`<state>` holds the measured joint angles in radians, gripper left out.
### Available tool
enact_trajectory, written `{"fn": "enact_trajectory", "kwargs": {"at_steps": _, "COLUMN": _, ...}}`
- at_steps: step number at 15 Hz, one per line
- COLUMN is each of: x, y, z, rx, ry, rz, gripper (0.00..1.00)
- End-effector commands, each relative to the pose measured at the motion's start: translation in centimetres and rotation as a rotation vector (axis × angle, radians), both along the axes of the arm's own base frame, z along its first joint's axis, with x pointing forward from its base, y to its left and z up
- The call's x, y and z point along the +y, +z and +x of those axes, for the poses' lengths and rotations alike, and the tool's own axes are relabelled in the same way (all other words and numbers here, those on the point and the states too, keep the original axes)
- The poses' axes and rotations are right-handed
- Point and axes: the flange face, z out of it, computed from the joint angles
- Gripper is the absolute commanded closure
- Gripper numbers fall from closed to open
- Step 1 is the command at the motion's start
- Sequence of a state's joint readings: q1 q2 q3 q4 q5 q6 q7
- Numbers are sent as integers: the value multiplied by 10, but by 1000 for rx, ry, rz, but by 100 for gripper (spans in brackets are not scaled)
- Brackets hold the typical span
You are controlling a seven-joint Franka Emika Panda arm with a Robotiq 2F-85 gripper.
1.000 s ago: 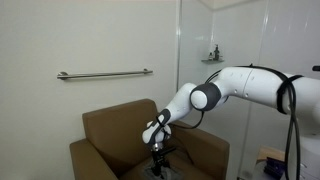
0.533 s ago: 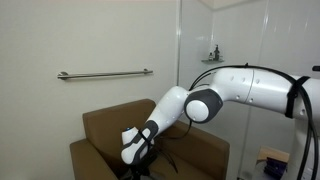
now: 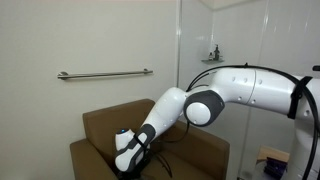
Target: Wipe the couch with the cloth
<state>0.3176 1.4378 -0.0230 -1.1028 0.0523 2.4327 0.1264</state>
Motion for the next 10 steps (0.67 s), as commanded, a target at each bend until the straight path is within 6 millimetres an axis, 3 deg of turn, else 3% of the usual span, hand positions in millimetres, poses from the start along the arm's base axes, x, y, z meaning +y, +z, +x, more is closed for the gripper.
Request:
{"fn": "enact_trajectory", "kwargs": {"at_steps": 1, "x": -18, "y": -22, "z": -5, "rx": 54, "ry": -27, "rz": -45, "gripper": 96}}
{"fn": "enact_trajectory", "kwargs": {"at_steps": 2, "x": -27, "y": -33, "z": -10, "rx": 83, "ry": -42, "rz": -56, "gripper": 96}}
{"fn": "enact_trajectory", "kwargs": {"at_steps": 6, "x": -50, "y": -41, "z": -25, "rx": 145, "ry": -69, "rz": -63, "gripper": 96}}
{"fn": "enact_trajectory", "kwargs": {"at_steps": 10, "x": -103, "y": -48, "z": -27, "rx": 190, "ry": -149, "rz": -129, "gripper": 96}}
